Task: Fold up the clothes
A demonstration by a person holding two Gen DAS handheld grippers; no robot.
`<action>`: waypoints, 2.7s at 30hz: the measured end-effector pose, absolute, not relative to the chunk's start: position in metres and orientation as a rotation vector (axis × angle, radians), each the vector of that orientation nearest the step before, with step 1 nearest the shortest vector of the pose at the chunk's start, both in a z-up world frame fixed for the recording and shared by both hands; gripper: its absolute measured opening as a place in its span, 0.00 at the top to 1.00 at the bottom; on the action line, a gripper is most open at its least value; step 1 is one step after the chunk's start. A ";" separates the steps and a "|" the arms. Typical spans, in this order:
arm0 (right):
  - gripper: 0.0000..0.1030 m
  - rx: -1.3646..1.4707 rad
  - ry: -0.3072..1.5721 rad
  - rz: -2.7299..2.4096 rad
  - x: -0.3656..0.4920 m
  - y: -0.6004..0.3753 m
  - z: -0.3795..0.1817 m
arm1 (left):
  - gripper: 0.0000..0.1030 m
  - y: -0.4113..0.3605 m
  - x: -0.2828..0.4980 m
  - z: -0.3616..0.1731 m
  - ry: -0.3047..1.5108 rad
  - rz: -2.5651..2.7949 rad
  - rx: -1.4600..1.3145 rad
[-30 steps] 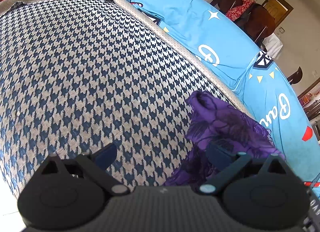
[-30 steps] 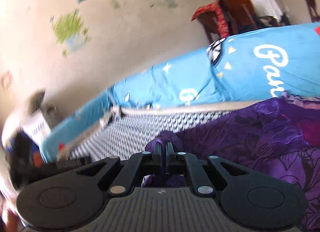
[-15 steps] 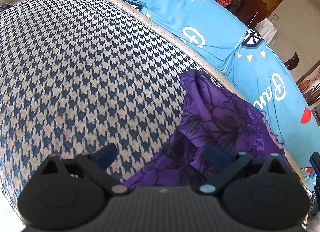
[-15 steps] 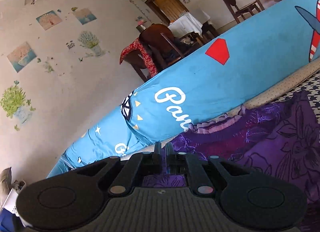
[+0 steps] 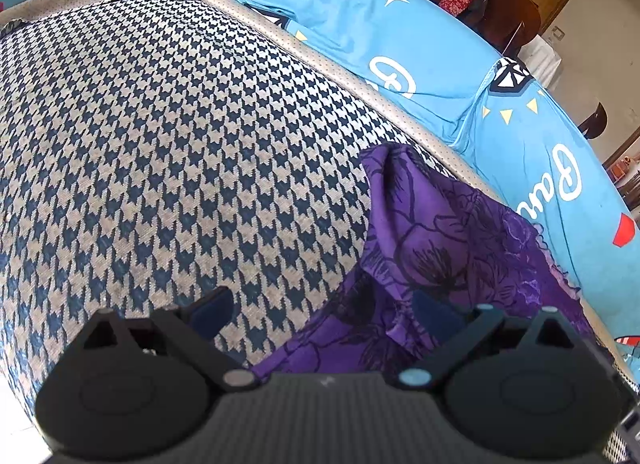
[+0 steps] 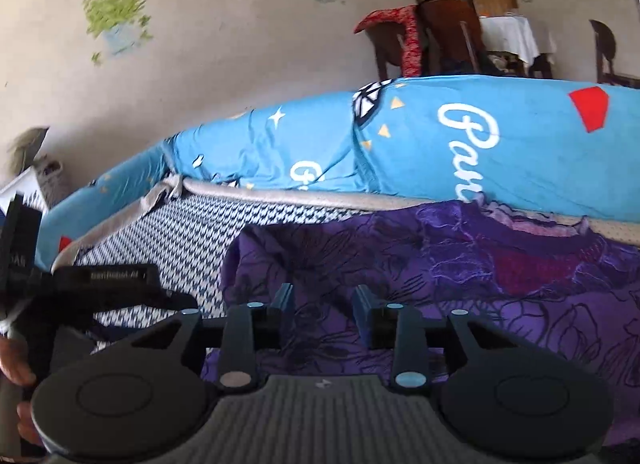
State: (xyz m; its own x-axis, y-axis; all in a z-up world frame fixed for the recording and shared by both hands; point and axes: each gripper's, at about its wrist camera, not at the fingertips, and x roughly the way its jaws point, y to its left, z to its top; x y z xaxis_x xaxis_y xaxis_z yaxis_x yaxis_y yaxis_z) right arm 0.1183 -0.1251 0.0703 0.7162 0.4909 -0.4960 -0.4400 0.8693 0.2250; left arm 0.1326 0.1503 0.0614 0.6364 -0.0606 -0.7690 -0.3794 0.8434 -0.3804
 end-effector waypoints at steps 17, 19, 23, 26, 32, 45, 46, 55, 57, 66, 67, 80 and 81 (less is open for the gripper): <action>0.68 -0.372 0.551 0.505 0.114 -0.045 0.006 | 0.03 0.183 0.121 0.060 0.878 0.216 -0.605; 0.85 -0.334 0.558 0.496 0.120 -0.047 0.008 | 0.03 0.185 0.120 0.060 0.880 0.217 -0.606; 0.92 -0.108 0.569 0.515 0.135 -0.064 0.027 | 0.03 0.183 0.123 0.057 0.891 0.214 -0.599; 0.93 0.137 0.559 0.492 0.146 -0.098 0.040 | 0.03 0.180 0.124 0.056 0.897 0.210 -0.589; 0.93 0.650 0.513 0.383 0.163 -0.181 0.057 | 0.03 0.167 0.126 0.053 0.916 0.193 -0.551; 0.84 0.724 0.553 0.004 0.163 -0.250 0.065 | 0.03 0.142 0.132 0.050 0.937 0.165 -0.503; 0.81 0.705 0.540 0.008 0.161 -0.249 0.068 | 0.03 0.140 0.133 0.049 0.938 0.163 -0.497; 0.79 0.582 0.524 0.087 0.162 -0.232 0.073 | 0.03 0.134 0.139 0.046 0.955 0.165 -0.453; 0.76 0.563 0.528 0.123 0.166 -0.227 0.072 | 0.03 0.132 0.143 0.047 0.957 0.162 -0.435; 0.65 0.485 0.572 0.293 0.195 -0.188 0.058 | 0.02 0.131 0.166 0.048 0.948 0.157 -0.391; 0.63 0.477 0.577 0.307 0.199 -0.183 0.056 | 0.02 0.130 0.169 0.047 0.953 0.155 -0.389; 0.47 0.339 0.583 0.437 0.252 -0.127 0.044 | 0.02 0.120 0.192 0.025 1.019 0.174 -0.366; 0.46 0.322 0.575 0.450 0.255 -0.122 0.044 | 0.02 0.119 0.193 0.023 1.024 0.178 -0.366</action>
